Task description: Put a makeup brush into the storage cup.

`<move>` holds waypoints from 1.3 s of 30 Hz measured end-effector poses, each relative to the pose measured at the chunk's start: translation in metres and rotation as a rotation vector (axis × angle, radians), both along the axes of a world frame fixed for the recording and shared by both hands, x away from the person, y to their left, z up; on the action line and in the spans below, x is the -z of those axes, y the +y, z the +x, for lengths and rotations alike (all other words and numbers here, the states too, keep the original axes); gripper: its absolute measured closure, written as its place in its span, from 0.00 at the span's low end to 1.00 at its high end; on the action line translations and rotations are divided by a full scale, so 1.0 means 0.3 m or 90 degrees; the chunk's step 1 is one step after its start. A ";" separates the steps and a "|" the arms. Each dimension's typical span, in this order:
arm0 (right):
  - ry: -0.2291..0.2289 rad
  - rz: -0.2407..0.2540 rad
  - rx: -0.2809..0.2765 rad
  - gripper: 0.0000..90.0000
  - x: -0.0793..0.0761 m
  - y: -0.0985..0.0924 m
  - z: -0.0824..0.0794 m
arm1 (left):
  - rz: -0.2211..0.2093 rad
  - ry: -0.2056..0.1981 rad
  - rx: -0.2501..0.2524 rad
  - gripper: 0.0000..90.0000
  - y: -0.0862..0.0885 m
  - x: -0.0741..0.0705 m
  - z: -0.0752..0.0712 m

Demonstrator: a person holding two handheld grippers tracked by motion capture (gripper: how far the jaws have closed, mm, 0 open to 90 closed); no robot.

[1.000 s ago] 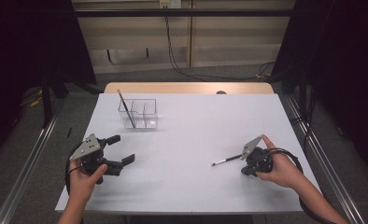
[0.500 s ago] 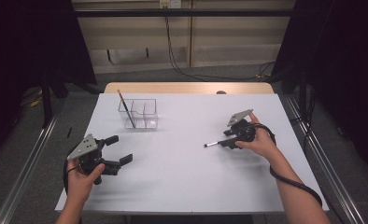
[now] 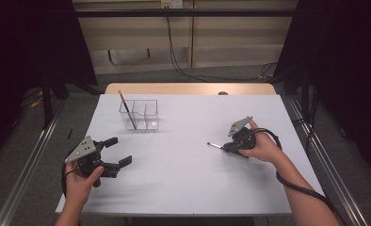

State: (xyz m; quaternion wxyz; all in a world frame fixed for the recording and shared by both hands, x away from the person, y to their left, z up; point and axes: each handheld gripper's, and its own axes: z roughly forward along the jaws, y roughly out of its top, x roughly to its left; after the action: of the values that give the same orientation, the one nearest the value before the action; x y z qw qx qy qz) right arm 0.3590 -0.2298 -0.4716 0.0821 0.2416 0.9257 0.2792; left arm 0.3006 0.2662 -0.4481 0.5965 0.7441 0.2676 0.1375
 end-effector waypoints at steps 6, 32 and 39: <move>0.035 -0.018 0.032 0.93 -0.014 0.002 -0.027 | 0.001 -0.002 0.002 0.06 0.000 -0.001 0.001; 0.122 -0.171 0.067 0.93 -0.056 -0.019 -0.057 | 0.004 0.002 0.015 0.06 -0.026 0.001 0.009; 0.099 -0.117 0.086 0.94 -0.049 -0.053 -0.083 | -0.001 0.003 0.016 0.06 -0.031 -0.001 0.008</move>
State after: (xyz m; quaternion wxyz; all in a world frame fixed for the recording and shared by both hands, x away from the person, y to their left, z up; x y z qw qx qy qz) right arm 0.3341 -0.2455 -0.4569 0.0507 0.3158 0.9325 0.1677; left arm 0.3031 0.2568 -0.4479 0.5979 0.7474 0.2598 0.1279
